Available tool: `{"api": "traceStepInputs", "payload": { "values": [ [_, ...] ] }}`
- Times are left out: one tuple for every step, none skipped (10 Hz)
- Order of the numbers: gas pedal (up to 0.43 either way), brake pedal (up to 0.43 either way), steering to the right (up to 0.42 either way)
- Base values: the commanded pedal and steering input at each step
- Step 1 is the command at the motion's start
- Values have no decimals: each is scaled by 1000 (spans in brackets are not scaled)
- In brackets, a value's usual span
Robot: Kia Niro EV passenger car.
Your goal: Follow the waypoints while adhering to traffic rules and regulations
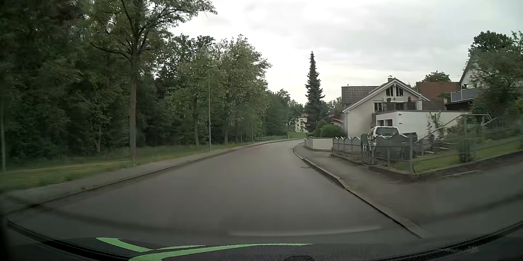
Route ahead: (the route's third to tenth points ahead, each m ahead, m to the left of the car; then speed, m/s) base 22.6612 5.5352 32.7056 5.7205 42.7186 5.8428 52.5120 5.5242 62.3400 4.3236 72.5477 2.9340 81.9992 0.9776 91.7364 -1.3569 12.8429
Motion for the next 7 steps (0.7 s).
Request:
{"api": "traceStepInputs", "payload": {
  "values": [
    [0, 0, -5],
    [0, 0, -4],
    [0, 0, -4],
    [0, 0, -4],
    [0, 0, -4],
    [0, 0, -4],
    [0, 0, -4]
  ]
}}
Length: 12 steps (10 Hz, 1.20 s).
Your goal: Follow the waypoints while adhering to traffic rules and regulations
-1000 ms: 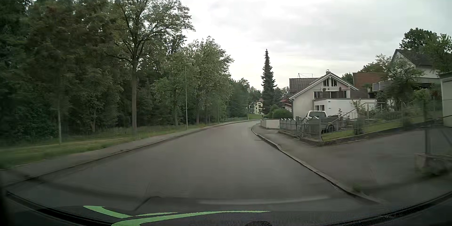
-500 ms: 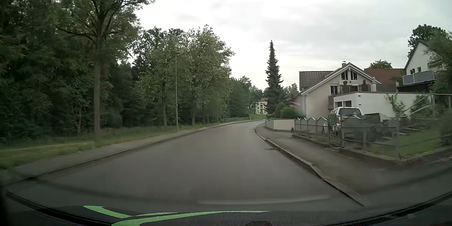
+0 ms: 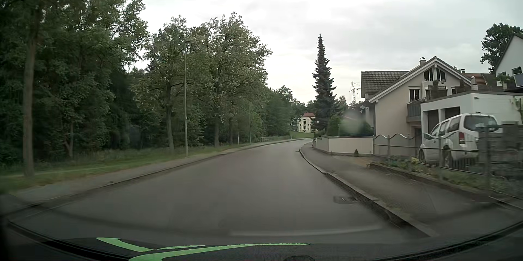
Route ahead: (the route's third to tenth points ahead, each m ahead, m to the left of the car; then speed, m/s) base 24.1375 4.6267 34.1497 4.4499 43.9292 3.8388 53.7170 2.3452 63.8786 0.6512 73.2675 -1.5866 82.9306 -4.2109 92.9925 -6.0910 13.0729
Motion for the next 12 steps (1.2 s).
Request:
{"api": "traceStepInputs", "payload": {
  "values": [
    [0, 0, -3],
    [0, 0, -2],
    [0, 0, -1],
    [0, 0, 1],
    [0, 0, 2],
    [0, 0, 3],
    [0, 0, 3],
    [0, 0, 3],
    [0, 0, 4],
    [0, 0, 4],
    [0, 0, 4],
    [0, 0, 6]
  ]
}}
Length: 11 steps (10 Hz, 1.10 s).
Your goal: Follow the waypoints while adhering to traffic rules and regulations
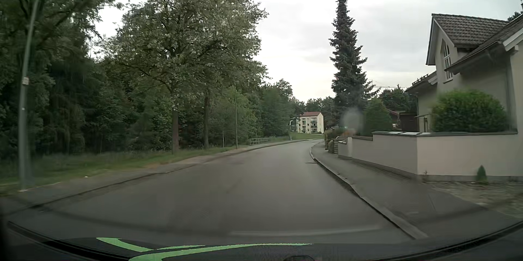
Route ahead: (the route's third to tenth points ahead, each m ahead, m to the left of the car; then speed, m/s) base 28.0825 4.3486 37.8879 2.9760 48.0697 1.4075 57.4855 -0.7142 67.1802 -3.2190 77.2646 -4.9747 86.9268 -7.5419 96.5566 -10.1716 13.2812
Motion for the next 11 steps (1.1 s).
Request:
{"api": "traceStepInputs", "payload": {
  "values": [
    [0, 0, 7],
    [0, 0, 8],
    [0, 0, 8],
    [0, 0, 8],
    [0, 0, 8],
    [0, 0, 9],
    [0, 0, 10],
    [0, 0, 12],
    [0, 0, 15],
    [0, 0, 16],
    [0, 0, 16]
  ]
}}
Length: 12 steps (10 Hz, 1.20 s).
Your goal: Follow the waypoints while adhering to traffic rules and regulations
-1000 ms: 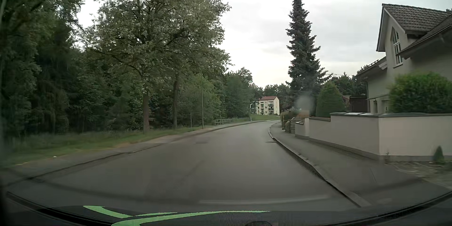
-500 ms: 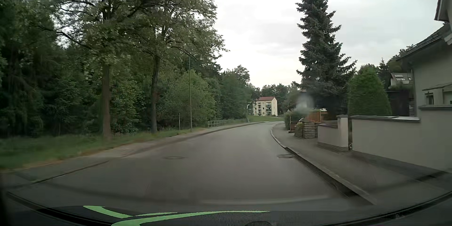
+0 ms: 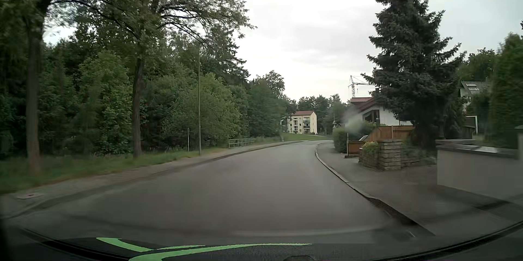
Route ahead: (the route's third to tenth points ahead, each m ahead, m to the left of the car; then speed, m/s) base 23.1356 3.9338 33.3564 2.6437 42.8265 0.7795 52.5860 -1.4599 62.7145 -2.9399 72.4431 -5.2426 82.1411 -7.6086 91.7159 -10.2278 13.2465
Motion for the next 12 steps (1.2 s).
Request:
{"api": "traceStepInputs", "payload": {
  "values": [
    [0, 0, 16],
    [0, 0, 14],
    [0, 0, 14],
    [0, 0, 13],
    [0, 0, 14],
    [0, 0, 14],
    [0, 0, 14],
    [0, 0, 13],
    [0, 0, 14],
    [0, 0, 13],
    [0, 0, 14],
    [0, 0, 14]
  ]
}}
